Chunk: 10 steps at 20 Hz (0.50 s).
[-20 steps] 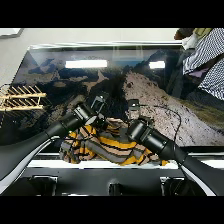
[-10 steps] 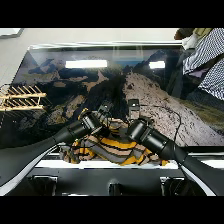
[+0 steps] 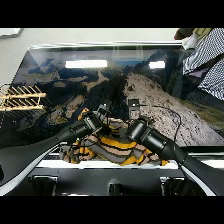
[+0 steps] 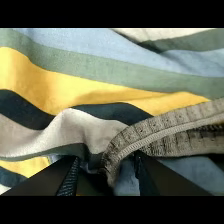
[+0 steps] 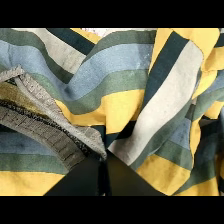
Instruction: Fold the clothes and pants, and hang the long-sleeved shirts on hangers.
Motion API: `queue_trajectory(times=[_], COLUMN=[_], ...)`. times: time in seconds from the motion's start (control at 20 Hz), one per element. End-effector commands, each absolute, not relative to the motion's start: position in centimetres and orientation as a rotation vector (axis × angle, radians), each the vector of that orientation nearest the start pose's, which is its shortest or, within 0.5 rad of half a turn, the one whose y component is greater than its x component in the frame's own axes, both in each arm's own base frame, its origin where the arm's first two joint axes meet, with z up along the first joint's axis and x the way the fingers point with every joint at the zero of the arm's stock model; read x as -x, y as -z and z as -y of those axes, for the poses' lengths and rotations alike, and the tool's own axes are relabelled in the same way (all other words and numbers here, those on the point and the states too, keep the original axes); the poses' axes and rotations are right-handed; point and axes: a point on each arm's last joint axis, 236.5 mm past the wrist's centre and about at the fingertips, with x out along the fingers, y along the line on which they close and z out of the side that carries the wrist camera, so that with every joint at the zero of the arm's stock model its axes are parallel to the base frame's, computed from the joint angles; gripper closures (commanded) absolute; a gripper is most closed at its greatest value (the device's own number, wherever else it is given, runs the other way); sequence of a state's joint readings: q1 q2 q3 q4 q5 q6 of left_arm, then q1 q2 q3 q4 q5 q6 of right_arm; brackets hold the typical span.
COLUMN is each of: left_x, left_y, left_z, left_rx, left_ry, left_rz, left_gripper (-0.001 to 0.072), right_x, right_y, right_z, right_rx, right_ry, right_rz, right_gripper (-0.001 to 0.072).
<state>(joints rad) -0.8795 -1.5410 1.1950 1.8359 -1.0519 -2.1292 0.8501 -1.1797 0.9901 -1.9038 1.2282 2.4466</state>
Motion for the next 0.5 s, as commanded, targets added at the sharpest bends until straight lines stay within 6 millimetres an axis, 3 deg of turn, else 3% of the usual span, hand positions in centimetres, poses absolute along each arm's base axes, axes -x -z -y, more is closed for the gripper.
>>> queue_trajectory(times=[0.0,0.1,0.3,0.45], left_x=[-30.5,-30.5,-31.0,-31.7], left_y=[7.9,8.2,7.1,4.2], left_z=[28.1,28.1,28.0,26.6], left_rx=[-0.38,-0.384,-0.371,-0.381], left_ry=[0.262,0.26,0.25,0.242], left_rz=[-1.258,-1.264,-1.256,-1.256], left_gripper=[0.0393,0.0667,0.0687,0.0688], right_x=[-26.7,-26.7,-26.5,-26.2], right_y=[0.6,0.6,0.4,-0.9], right_z=[-19.4,-19.4,-19.1,-18.5], right_rx=[0.117,0.117,0.124,0.177], right_ry=[0.022,0.023,0.035,0.039], right_rz=[-1.226,-1.226,-1.235,-1.255], right_gripper=[0.0686,0.0686,0.0686,0.0686])
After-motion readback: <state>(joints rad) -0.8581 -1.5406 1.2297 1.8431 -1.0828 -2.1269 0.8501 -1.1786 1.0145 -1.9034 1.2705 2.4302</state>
